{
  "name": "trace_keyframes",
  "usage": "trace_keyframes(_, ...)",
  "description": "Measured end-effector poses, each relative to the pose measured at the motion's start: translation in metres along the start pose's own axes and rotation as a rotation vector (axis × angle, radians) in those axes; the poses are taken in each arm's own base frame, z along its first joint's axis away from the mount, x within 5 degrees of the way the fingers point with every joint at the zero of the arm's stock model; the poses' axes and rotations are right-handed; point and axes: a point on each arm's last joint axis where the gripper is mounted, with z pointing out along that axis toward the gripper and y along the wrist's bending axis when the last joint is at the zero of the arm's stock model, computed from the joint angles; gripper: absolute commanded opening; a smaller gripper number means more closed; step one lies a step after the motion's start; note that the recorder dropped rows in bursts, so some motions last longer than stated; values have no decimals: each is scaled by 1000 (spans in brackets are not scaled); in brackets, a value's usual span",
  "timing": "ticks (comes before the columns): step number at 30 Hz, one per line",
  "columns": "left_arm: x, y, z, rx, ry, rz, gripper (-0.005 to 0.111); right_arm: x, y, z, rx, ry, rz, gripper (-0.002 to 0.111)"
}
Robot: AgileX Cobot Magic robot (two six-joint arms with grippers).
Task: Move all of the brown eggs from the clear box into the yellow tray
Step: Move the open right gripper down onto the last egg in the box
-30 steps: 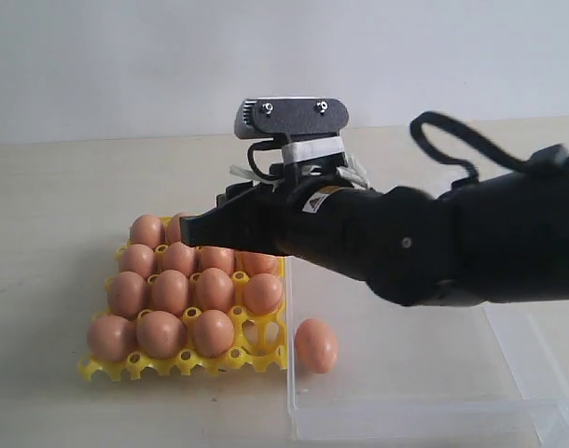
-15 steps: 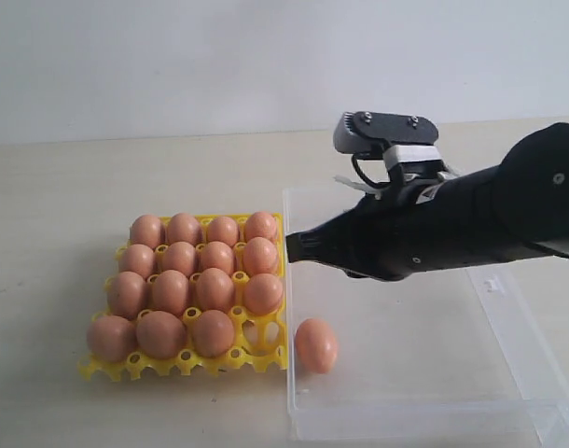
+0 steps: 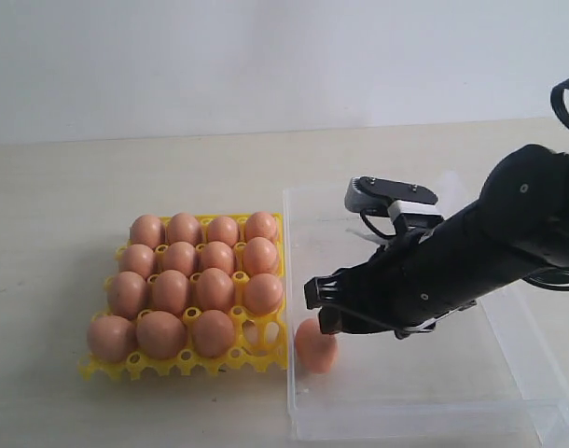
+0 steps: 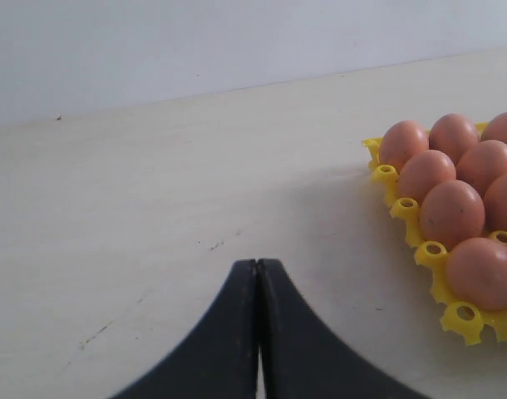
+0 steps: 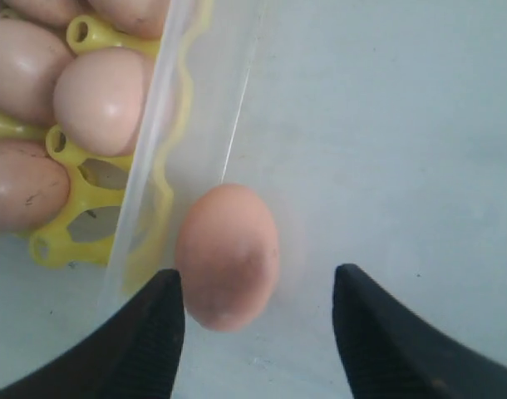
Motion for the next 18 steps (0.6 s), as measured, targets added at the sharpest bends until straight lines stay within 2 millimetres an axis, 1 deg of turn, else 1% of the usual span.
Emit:
trace_keyframes(7,0,0,0,0,0,0,0,1,-3,9,9,25,19,54)
trace_keyframes(13,0,0,0,0,0,0,0,-8,5,9,-6,2,3,54)
trace_keyframes(18,0,0,0,0,0,0,0,-7,7,18,-4,29,-9,54)
